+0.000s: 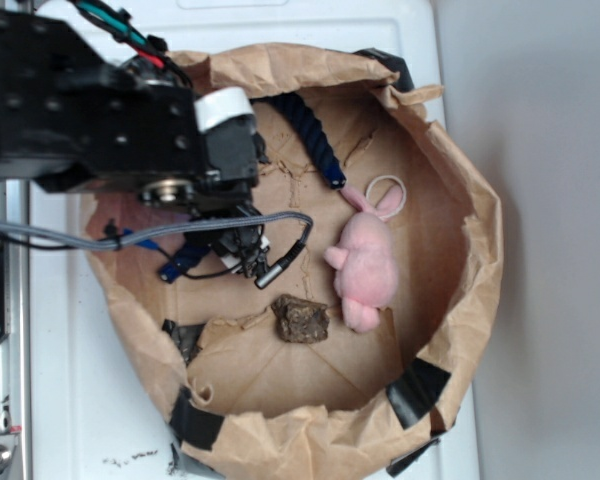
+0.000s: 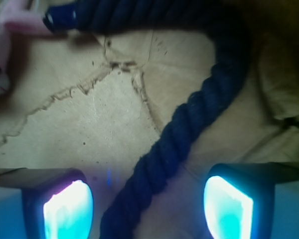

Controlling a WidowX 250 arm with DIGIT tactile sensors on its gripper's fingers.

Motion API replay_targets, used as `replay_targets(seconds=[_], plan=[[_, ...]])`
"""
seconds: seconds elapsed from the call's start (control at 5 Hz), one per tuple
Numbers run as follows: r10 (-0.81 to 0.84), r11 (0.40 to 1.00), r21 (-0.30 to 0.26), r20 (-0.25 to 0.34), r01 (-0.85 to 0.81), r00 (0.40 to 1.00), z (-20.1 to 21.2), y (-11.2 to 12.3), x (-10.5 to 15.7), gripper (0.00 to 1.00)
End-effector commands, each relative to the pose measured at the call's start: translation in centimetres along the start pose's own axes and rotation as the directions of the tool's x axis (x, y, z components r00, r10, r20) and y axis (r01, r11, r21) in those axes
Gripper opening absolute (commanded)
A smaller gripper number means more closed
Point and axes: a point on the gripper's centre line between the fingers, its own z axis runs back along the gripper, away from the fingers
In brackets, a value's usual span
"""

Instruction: Grab the blue rope.

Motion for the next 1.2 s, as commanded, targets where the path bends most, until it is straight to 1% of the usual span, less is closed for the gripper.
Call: replay_targets(seconds=[0.0,0.2,0.6,0.8,1.0], plan=[[0.01,0.999,-0.033,0.08,-0.008,0.997,-1.97,-0.74,2.11,1.0],[0.002,0.999,-0.033,0.115,0.001,0.993,-2.32,-0.69,2.0,1.0],[0.023,0.999,-0.026,0.129,-0.019,0.991,-2.16,-0.24,1.66,1.0],[0.05,0.998,-0.039,0.109,-0.046,0.993,-2.03,-0.31,1.88,0.0],[0.053,0.998,-0.036,0.124,-0.049,0.991,-1.71,-0.12,2.18,0.0]])
